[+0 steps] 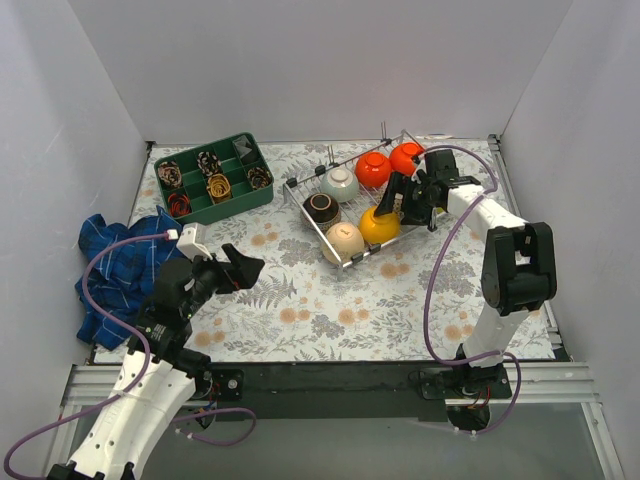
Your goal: Unload the bowls from the dish rack
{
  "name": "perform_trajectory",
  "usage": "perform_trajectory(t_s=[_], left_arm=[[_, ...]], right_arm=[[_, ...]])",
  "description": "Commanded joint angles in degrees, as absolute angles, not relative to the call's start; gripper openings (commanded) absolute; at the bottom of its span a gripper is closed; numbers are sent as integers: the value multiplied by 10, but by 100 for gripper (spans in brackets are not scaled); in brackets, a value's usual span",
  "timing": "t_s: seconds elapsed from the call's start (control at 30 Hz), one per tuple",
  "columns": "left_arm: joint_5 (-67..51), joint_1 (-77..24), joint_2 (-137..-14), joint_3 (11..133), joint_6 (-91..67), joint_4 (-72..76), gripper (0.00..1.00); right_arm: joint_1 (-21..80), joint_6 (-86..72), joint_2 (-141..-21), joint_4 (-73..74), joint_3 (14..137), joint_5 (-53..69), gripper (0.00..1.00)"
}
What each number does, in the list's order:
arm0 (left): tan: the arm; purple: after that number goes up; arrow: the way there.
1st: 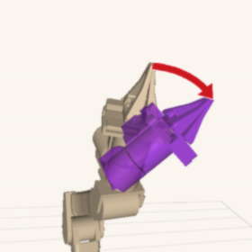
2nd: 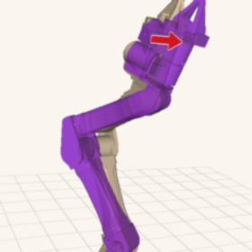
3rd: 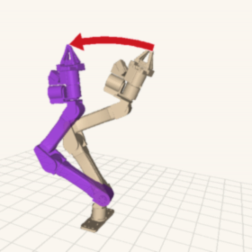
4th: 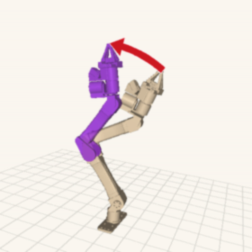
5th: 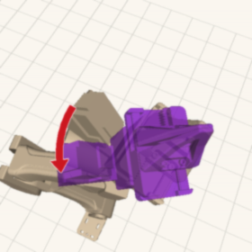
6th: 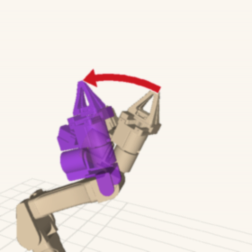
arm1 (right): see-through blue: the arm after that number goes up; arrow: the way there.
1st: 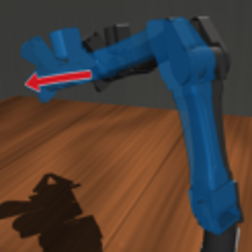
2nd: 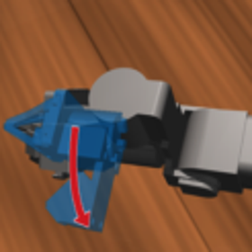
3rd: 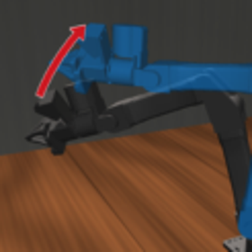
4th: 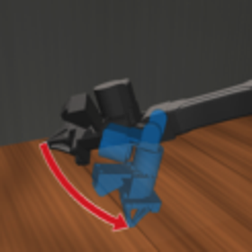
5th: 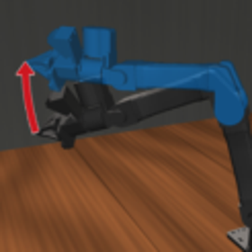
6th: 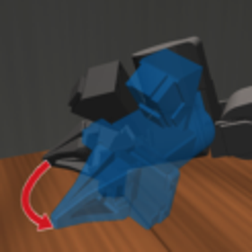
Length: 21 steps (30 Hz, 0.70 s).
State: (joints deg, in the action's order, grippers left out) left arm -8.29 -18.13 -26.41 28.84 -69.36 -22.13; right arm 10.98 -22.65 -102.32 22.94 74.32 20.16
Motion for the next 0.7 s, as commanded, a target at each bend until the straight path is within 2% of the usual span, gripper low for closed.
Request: perform_trajectory(t_s=[0.0,0.67], left_arm=[[-88,-182,-263,287,-683,-210,98],[-99,-183,-261,283,-681,-204,98]], right_arm=[[109,-264,-1032,207,730,218,99],[118,-337,-1006,248,706,102,99]])
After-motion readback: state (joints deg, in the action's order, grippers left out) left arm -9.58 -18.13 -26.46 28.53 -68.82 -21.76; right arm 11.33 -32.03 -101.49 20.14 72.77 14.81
